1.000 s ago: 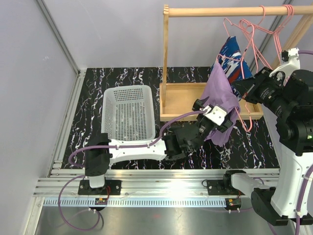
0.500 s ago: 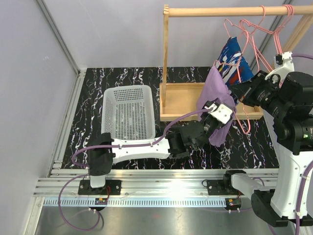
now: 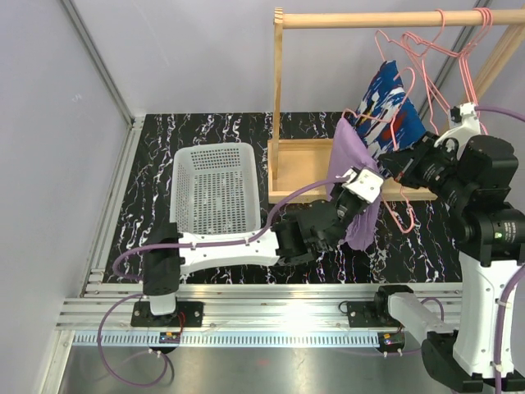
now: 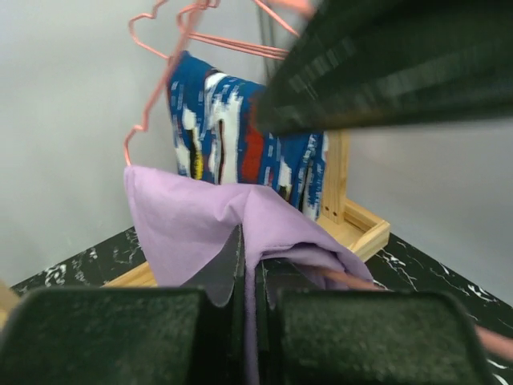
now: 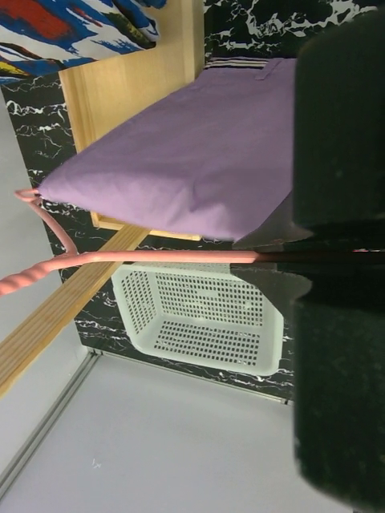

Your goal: Remove the trousers from the hanger

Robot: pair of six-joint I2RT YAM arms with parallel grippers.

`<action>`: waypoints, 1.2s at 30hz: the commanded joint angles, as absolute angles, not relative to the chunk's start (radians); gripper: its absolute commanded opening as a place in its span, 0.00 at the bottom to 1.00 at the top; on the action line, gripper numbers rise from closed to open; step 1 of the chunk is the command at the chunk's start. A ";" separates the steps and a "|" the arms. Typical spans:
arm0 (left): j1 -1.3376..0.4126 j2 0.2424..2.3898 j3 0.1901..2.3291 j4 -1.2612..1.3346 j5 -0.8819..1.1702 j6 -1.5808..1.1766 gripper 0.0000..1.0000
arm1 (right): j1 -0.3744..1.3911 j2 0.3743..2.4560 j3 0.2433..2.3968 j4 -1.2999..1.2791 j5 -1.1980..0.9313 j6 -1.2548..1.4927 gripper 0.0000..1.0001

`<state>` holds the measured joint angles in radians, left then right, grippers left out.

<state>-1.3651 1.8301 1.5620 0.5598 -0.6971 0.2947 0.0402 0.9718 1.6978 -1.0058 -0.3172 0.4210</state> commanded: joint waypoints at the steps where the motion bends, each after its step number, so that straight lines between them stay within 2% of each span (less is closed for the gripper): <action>1: -1.355 1.677 1.574 0.669 -0.796 0.278 0.00 | 0.046 0.919 1.617 -0.847 -0.318 0.400 0.00; 12: -1.342 1.506 1.643 0.713 -0.995 0.446 0.00 | 0.044 0.782 1.267 -0.684 -0.405 0.492 0.00; 18: -1.307 1.451 1.741 0.726 -1.068 0.600 0.00 | 0.045 0.733 1.168 -0.647 -0.445 0.491 0.00; 27: -1.171 1.272 1.758 0.457 -1.037 0.522 0.00 | 0.045 0.712 1.124 -0.638 -0.448 0.449 0.00; 36: -1.020 1.056 1.530 0.238 -1.087 0.442 0.00 | 0.046 0.724 1.224 -0.707 -0.399 0.391 0.00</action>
